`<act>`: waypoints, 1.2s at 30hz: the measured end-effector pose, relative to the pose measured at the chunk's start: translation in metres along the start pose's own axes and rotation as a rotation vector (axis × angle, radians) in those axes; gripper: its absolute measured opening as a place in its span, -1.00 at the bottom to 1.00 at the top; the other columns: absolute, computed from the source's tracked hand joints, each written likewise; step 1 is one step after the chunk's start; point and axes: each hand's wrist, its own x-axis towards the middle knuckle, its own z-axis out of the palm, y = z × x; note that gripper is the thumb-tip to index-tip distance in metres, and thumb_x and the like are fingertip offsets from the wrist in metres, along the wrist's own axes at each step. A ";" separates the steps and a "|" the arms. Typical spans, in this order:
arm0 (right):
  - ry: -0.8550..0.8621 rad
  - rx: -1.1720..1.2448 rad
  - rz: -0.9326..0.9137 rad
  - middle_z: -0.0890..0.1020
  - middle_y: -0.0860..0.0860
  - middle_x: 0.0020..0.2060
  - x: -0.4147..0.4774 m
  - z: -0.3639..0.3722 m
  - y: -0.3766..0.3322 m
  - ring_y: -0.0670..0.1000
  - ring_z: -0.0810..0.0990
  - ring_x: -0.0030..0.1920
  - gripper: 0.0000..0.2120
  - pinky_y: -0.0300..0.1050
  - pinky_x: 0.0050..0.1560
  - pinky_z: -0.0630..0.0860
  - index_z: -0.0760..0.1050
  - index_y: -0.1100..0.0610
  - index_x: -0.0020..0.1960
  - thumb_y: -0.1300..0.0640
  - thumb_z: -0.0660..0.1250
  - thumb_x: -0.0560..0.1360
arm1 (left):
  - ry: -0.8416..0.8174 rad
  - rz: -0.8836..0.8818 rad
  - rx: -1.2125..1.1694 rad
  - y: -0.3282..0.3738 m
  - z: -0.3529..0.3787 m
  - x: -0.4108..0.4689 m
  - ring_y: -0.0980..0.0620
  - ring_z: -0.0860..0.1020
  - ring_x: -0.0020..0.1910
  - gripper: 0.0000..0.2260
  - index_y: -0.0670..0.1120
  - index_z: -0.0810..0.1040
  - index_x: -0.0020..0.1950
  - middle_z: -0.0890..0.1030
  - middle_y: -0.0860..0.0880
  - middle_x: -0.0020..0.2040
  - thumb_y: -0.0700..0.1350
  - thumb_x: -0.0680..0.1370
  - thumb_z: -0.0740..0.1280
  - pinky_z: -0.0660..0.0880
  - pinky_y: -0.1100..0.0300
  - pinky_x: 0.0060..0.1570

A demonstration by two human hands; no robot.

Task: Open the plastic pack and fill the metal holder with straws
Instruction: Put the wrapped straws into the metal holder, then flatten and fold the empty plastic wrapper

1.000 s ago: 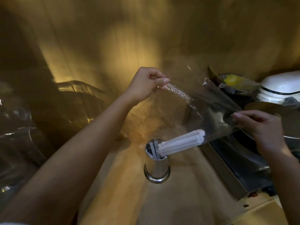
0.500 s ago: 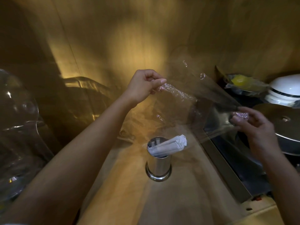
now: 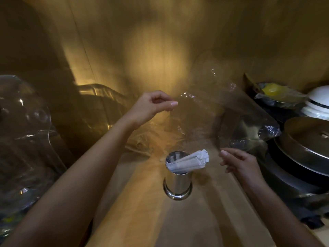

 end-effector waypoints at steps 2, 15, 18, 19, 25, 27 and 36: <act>0.007 -0.008 -0.002 0.68 0.02 -0.35 0.006 0.000 -0.001 -0.03 0.58 -0.39 -0.87 -0.19 -0.46 0.46 0.64 0.13 -0.10 0.13 0.44 0.37 | 0.008 -0.032 0.033 -0.011 -0.007 -0.006 0.22 0.58 -0.20 -0.84 -0.16 0.60 -0.03 0.64 -0.04 -0.15 -0.16 0.43 0.43 0.49 0.40 -0.12; -0.166 -0.080 -0.192 0.64 -0.01 -0.40 0.043 0.064 -0.083 -0.14 0.55 -0.51 -0.97 -0.30 -0.51 0.51 0.61 0.13 -0.15 0.21 0.40 0.41 | 0.456 -0.190 -0.074 -0.076 -0.045 -0.062 0.29 0.47 -0.45 -0.84 -0.11 0.53 -0.26 0.54 -0.05 -0.33 -0.34 0.46 0.36 0.37 0.49 -0.38; -0.214 -0.107 -0.247 0.66 -0.06 -0.43 0.046 0.079 -0.095 -0.16 0.53 -0.51 -0.94 -0.33 -0.52 0.47 0.62 0.06 -0.20 0.19 0.40 0.41 | 0.545 -0.233 -0.122 -0.082 -0.048 -0.073 0.27 0.48 -0.46 -0.81 -0.10 0.51 -0.27 0.53 -0.07 -0.33 -0.34 0.48 0.34 0.39 0.45 -0.38; -0.216 -0.115 -0.259 0.66 -0.09 -0.45 0.048 0.083 -0.097 -0.17 0.52 -0.52 -0.94 -0.34 -0.53 0.45 0.61 0.06 -0.22 0.20 0.40 0.41 | 0.558 -0.238 -0.126 -0.083 -0.048 -0.075 0.29 0.48 -0.48 -0.81 -0.10 0.51 -0.27 0.53 -0.07 -0.34 -0.34 0.48 0.33 0.39 0.46 -0.39; -0.238 -0.134 -0.304 0.67 -0.12 -0.45 0.052 0.088 -0.096 -0.17 0.51 -0.52 -0.93 -0.36 -0.55 0.38 0.62 0.04 -0.23 0.19 0.43 0.38 | 0.595 -0.264 -0.143 -0.087 -0.049 -0.086 0.09 0.45 -0.31 -0.87 -0.16 0.52 -0.22 0.52 -0.08 -0.32 -0.35 0.48 0.33 0.37 0.48 -0.38; -0.249 -0.137 -0.314 0.66 -0.12 -0.45 0.051 0.088 -0.095 -0.18 0.51 -0.51 -0.90 -0.37 -0.54 0.38 0.62 0.02 -0.23 0.21 0.43 0.38 | 0.593 -0.261 -0.152 -0.087 -0.048 -0.087 0.11 0.48 -0.33 -0.91 -0.19 0.53 -0.19 0.53 -0.08 -0.31 -0.35 0.47 0.34 0.38 0.50 -0.39; -0.343 -0.354 -0.179 0.65 -0.12 -0.39 0.046 0.072 -0.063 -0.29 0.53 -0.44 -0.90 -0.45 -0.48 0.39 0.61 0.00 -0.21 0.19 0.46 0.35 | 0.426 -0.331 -0.307 -0.095 -0.025 -0.090 0.10 0.53 -0.33 -0.90 -0.16 0.58 -0.19 0.62 -0.04 -0.31 -0.34 0.40 0.42 0.49 0.38 -0.33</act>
